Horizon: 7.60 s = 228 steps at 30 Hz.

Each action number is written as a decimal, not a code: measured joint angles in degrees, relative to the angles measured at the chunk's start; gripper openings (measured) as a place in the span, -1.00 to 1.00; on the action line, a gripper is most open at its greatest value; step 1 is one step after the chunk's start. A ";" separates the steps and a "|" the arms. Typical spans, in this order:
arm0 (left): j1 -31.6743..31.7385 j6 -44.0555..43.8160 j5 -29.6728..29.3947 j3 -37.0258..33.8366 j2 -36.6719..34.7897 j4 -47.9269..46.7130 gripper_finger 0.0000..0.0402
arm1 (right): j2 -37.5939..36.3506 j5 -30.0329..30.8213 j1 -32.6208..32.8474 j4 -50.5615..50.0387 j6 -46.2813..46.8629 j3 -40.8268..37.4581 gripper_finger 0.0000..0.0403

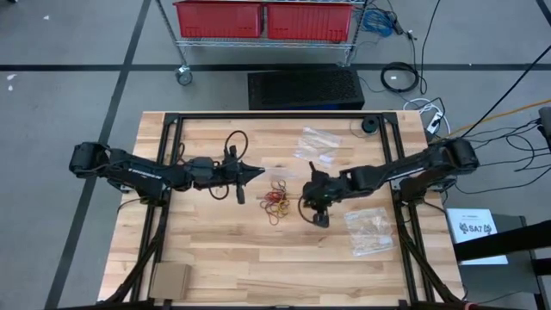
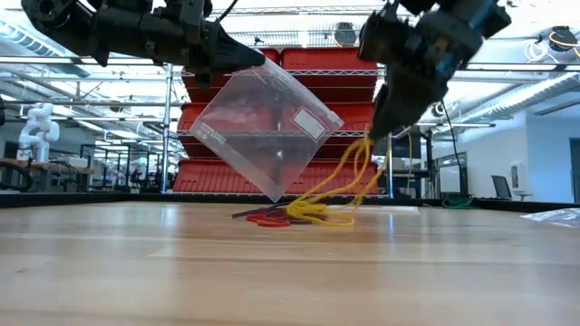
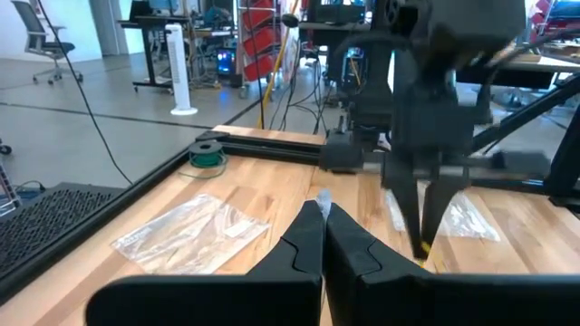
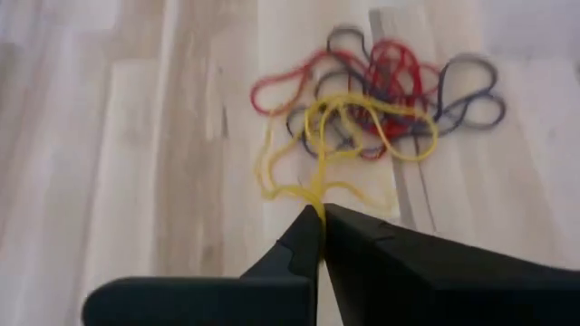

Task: Sort rubber bands
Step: Put the yellow rubber band into the top left transparent zip bag

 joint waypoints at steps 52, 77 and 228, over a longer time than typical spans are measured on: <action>0.00 0.49 1.85 0.07 0.04 -1.88 -1.00 | 11.30 0.21 0.61 -6.20 16.30 0.04 -0.97; -0.04 1.55 1.99 0.07 0.04 -1.77 -1.00 | 10.07 -1.06 0.57 -8.46 27.27 0.04 -0.43; 0.39 1.98 3.89 0.04 0.04 -4.17 -1.00 | 21.94 -0.10 -3.61 2.40 -7.96 7.39 -0.70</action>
